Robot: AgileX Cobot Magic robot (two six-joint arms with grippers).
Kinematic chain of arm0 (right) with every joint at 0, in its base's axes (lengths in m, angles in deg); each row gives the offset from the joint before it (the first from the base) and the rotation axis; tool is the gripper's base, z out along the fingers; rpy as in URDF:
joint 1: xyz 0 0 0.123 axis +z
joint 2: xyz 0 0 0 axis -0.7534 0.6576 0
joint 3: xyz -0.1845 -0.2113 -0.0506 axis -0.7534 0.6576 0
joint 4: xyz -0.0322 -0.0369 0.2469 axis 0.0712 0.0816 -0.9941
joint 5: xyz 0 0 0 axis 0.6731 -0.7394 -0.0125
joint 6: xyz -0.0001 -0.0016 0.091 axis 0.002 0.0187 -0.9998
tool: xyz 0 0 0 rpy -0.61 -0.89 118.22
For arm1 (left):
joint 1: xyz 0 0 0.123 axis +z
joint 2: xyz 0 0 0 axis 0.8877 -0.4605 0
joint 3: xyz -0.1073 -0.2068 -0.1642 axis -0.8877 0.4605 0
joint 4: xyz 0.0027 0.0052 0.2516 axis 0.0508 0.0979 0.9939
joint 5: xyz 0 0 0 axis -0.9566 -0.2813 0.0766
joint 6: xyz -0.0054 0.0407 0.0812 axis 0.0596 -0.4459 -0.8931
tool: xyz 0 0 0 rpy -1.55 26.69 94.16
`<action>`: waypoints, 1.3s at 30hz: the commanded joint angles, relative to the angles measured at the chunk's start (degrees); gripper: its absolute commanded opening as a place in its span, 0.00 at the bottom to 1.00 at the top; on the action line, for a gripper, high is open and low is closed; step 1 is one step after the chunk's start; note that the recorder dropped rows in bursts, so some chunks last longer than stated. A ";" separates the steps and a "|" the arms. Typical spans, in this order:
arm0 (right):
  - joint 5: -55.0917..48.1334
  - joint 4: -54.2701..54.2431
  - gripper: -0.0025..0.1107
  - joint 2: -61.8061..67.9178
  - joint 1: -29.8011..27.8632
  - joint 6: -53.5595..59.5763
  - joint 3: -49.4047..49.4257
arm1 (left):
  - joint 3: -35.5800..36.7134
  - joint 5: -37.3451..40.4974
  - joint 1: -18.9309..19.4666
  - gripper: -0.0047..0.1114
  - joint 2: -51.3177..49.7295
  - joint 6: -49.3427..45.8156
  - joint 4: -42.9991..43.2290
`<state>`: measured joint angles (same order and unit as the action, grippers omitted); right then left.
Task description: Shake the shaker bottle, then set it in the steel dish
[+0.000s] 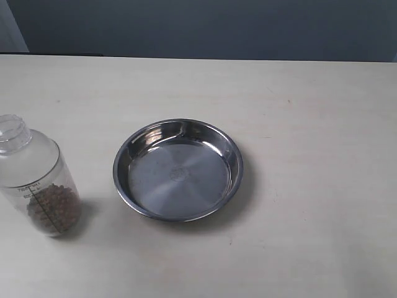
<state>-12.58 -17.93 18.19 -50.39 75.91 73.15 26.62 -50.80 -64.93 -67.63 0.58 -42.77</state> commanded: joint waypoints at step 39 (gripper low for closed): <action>0.38 0.08 0.01 -0.19 -0.18 0.00 0.07 | 7.11 -16.33 0.05 0.75 -34.85 4.34 11.09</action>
<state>-12.58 -17.93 18.19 -50.39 75.91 73.15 33.55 -66.02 -64.93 -101.10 5.26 -30.73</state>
